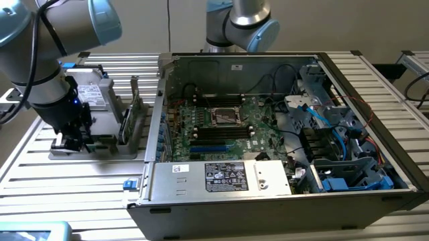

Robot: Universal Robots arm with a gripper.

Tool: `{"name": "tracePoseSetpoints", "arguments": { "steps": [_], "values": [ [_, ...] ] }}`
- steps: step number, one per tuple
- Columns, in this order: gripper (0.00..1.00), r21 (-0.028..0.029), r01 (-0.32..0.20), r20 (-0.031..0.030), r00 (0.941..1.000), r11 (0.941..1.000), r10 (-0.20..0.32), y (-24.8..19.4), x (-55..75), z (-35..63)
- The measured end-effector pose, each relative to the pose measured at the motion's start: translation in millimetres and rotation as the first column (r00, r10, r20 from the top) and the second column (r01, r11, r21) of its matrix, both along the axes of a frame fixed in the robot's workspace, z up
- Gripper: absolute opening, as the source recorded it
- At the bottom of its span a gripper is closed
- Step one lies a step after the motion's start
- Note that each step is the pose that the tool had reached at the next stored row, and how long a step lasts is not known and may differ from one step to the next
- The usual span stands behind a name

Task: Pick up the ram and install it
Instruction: 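Pick up the ram and move it above insertion slot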

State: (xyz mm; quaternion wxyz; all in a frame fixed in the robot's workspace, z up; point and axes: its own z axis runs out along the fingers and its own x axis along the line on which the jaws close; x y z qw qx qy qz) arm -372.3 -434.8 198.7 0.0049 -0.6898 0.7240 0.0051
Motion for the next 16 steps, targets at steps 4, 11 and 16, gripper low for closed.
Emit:
{"name": "tracePoseSetpoints", "arguments": {
  "steps": [4, 11, 16],
  "values": [
    [0.22, -0.0003, 0.000, -0.0003, 1.0000, 1.0000, 0.000, 0.0, 0.0, -0.1],
    [0.13, -0.0010, 0.000, -0.0001, 1.0000, 1.0000, 0.000, 0.0, -0.2, 26.7],
    [0.13, -0.0036, 0.000, -0.0002, 1.0000, 1.0000, 0.000, 0.0, -0.7, 49.4]
  ]
}}
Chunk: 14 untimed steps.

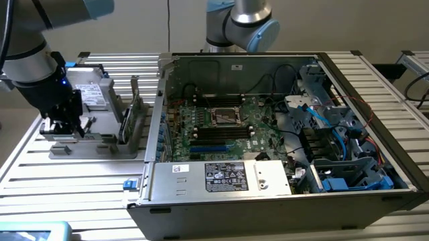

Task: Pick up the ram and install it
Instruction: 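Pick up the ram and move it above insertion slot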

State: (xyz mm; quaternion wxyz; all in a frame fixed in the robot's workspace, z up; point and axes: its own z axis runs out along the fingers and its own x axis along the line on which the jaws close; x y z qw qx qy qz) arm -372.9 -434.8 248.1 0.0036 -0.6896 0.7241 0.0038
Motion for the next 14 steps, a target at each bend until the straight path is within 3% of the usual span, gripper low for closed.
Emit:
{"name": "tracePoseSetpoints", "arguments": {
  "steps": [8, 14],
  "values": [
    [0.13, -0.0022, 0.000, 0.0001, 1.0000, 1.0000, 0.000, -0.3, 1.3, 36.5],
    [0.13, 0.0003, 0.000, 0.0001, 1.0000, 1.0000, 0.000, -7.6, 19.4, 63.7]
  ]
}}
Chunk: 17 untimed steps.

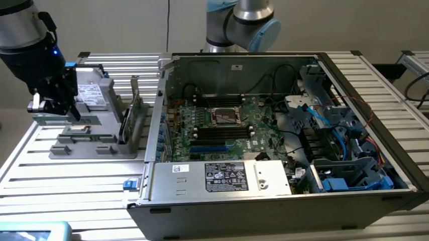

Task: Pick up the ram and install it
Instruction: 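Pick up the ram and move it above insertion slot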

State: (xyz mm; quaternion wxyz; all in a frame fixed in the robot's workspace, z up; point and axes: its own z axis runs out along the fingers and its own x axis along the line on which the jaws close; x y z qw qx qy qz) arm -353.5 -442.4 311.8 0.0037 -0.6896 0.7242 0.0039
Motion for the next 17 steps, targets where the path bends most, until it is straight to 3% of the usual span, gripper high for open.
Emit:
{"name": "tracePoseSetpoints", "arguments": {
  "steps": [8, 17],
  "values": [
    [0.13, 0.0054, 0.000, -0.0001, 1.0000, 1.0000, 0.000, -8.6, 26.0, 36.5],
    [0.13, 0.0058, 0.000, -0.0039, 1.0000, 1.0000, 0.000, -12.6, 61.6, 74.0]
  ]
}}
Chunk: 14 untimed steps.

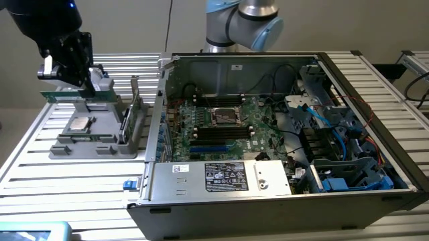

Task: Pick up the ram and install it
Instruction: 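Pick up the ram and move it above insertion slot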

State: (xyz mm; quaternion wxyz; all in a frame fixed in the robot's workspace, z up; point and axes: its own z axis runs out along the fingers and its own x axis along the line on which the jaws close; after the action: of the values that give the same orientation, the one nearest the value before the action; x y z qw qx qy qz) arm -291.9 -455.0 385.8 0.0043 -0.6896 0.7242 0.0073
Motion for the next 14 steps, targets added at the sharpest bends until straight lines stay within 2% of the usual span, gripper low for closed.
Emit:
{"name": "tracePoseSetpoints", "arguments": {
  "steps": [8, 14],
  "values": [
    [0.13, 0.0000, 0.000, -0.0068, 1.0000, 1.0000, 0.000, -1.7, 32.5, 25.0],
    [0.13, -0.0001, 0.000, -0.0101, 0.9999, 1.0000, 0.000, -2.2, 59.9, 30.7]
  ]
}}
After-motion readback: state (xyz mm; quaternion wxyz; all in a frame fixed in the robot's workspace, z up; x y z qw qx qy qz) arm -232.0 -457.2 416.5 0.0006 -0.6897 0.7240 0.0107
